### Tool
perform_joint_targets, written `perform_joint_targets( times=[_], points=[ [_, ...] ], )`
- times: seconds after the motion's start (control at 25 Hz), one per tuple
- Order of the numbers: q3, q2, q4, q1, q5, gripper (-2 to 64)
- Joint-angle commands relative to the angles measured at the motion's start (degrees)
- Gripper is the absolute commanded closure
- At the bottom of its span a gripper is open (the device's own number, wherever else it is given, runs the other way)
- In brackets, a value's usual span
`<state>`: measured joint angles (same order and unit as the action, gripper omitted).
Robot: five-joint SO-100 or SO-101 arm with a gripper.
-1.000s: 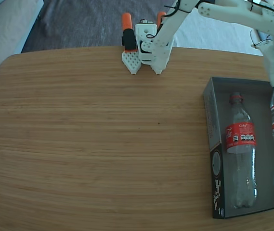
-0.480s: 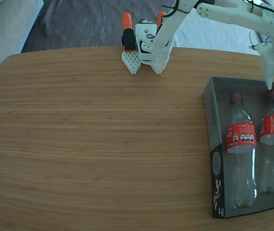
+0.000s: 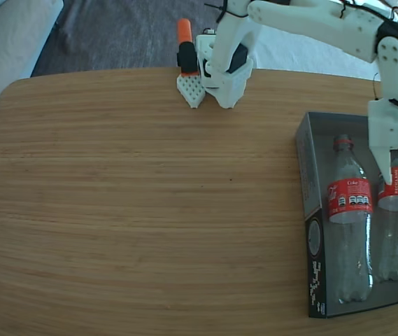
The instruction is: Grasp the bottles and put them in the box.
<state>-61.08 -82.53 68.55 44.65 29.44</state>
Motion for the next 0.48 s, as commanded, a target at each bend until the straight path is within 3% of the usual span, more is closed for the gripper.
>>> perform_joint_targets(
  times=[0.0, 0.16, 0.32, 0.44],
  points=[
    [0.7, -8.4, 0.5, -7.6, -0.3, 36.4],
    [-5.4, -15.3, 1.5, -14.4, -0.3, 47.8],
    [-17.3, -24.7, 0.2, -15.1, -0.4, 60.0],
    [-23.6, -31.3, -2.7, -17.8, -0.4, 61.9]
  ],
)
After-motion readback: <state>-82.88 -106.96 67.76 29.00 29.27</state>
